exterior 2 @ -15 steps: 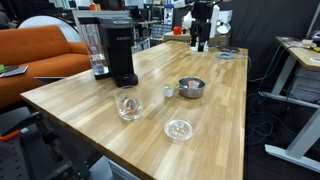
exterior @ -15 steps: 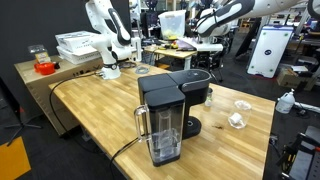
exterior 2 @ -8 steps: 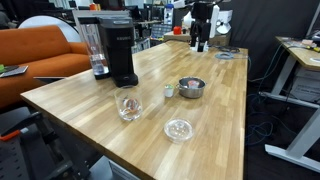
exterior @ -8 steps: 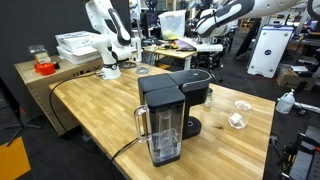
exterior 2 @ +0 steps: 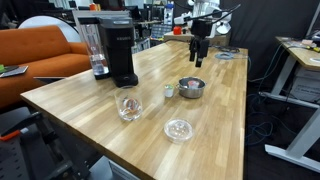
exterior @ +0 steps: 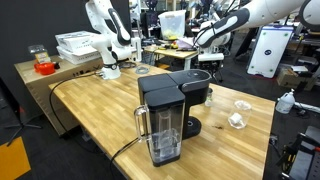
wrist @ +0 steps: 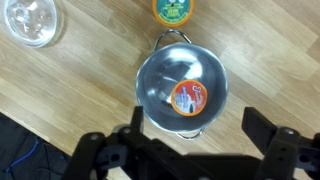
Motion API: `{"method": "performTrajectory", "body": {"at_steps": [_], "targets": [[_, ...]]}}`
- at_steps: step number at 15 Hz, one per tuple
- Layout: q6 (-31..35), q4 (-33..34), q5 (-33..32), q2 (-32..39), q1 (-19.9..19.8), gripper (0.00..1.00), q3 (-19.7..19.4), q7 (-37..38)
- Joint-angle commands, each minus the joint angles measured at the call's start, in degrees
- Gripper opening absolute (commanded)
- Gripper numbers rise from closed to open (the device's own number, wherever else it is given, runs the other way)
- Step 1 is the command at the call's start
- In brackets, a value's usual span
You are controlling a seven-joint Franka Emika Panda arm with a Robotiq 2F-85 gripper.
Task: Take the cup out of the pot and put it on the table
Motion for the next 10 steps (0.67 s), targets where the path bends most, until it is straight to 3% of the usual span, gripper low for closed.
{"method": "performTrajectory", "body": {"at_steps": [1,10], "targets": [[-0.6,0.9,0.6,2.1,-0.3,1.0,-0.3,1.6],[-1.7,5.4,1.7,7.2,-1.4,1.0,0.4,3.0]]}}
